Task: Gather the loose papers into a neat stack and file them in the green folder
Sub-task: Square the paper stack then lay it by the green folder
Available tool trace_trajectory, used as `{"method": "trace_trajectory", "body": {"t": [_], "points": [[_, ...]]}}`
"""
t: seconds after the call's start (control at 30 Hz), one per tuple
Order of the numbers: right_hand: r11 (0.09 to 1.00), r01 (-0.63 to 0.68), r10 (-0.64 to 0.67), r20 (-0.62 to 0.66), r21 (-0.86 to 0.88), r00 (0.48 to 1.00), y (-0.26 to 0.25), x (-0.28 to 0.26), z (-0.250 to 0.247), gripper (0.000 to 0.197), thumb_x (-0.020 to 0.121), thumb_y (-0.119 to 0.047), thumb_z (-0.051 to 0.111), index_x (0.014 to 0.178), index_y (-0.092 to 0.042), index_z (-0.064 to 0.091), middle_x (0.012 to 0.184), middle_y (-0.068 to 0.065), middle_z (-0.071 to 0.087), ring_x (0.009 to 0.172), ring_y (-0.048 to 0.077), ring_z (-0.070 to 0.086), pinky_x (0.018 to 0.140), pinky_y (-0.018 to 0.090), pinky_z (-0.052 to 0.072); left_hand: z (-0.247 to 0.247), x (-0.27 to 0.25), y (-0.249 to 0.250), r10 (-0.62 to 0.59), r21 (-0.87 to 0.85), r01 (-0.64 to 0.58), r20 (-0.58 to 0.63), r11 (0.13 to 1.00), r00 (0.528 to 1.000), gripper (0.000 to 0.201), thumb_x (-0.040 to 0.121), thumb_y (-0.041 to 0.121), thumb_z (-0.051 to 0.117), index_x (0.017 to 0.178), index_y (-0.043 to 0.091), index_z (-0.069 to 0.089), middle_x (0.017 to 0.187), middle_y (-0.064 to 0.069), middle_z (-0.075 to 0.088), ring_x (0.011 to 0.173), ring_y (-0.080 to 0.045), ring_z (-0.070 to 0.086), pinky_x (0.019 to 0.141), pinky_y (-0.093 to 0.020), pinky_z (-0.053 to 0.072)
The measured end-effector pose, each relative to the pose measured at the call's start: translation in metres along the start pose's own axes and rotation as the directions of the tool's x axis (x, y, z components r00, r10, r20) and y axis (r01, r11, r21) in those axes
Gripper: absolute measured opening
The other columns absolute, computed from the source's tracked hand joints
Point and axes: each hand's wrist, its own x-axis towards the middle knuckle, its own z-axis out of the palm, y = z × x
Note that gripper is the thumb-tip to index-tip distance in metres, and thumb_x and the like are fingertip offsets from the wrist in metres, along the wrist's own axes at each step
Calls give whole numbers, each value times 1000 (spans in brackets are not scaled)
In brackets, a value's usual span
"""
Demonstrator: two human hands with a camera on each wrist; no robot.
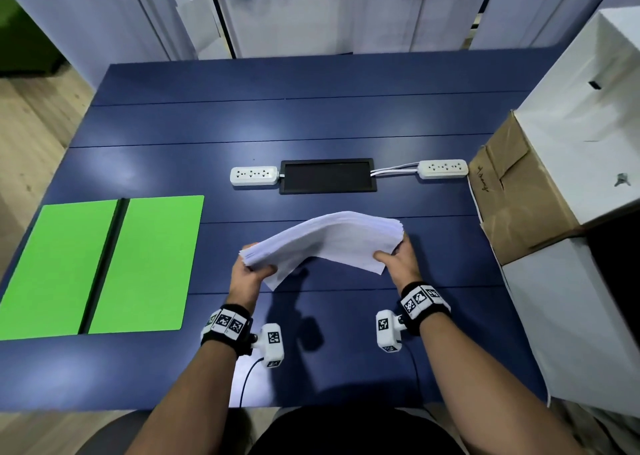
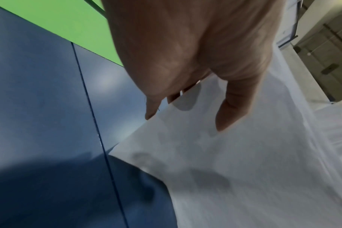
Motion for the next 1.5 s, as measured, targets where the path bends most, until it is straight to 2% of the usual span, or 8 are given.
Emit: {"method": "trace_trajectory", "body": {"t": [0.1,0.27,0.5,0.7,0.9,1.1,1.2,1.5], "points": [[998,-23,24,31,-56,999,4,3,0,68,73,14,66,134,-14,51,119,2,68,107,16,66,87,24,49,1,-1,-3,-8,-4,8,32,1000,999,56,65,-2,74,120,3,63,118,-20,70,104,-24,68,96,-38,53],[995,20,-18,23,-97,1000,-4,1,-1,64,75,13,66,130,-16,53,114,-4,67,106,15,64,82,13,51,10,-4,10,77,-39,-76,34,996,996,49,62,-6,67,107,15,60,99,1,64,83,-1,63,74,-13,50],[999,53,-53,-26,-5,998,-14,5,4,54,74,-4,75,122,-16,53,115,3,68,108,24,65,97,33,51,5,9,19,127,-43,-125,51,991,991,46,63,-1,68,105,17,60,98,0,62,78,-1,60,71,-12,49],[991,116,-103,-161,73,981,-22,6,15,61,73,-67,72,101,-16,55,97,4,65,89,18,60,89,41,51,-1,17,14,117,-92,-113,49,989,992,52,66,-1,70,111,20,58,97,2,61,78,0,60,73,-12,51],[988,129,-98,-299,86,949,-32,13,25,45,79,-58,70,78,-17,49,76,-7,54,70,13,49,70,32,44,-4,16,5,93,-90,-89,43,992,995,48,72,8,74,118,7,59,100,0,66,86,0,63,82,-12,50],[989,61,-12,-335,137,942,-27,17,19,26,85,-48,65,95,-25,59,93,-6,66,92,18,62,91,39,49,0,17,-2,99,-20,-98,57,995,993,24,89,-2,67,111,6,64,96,5,70,88,-1,64,82,-12,49],[991,100,-71,-276,92,959,-29,13,18,25,84,-50,69,90,-27,60,89,-8,65,82,12,60,82,31,49,2,17,-5,103,-4,-103,56,995,993,18,95,7,64,110,14,68,100,10,73,94,-2,66,87,-14,49],[988,137,-146,-164,-66,976,-28,6,19,51,76,-9,76,120,-27,58,120,-4,68,111,11,65,95,27,50,8,18,-4,108,44,-111,59,993,992,13,84,12,71,95,15,65,80,18,67,75,1,58,73,-11,46]]}}
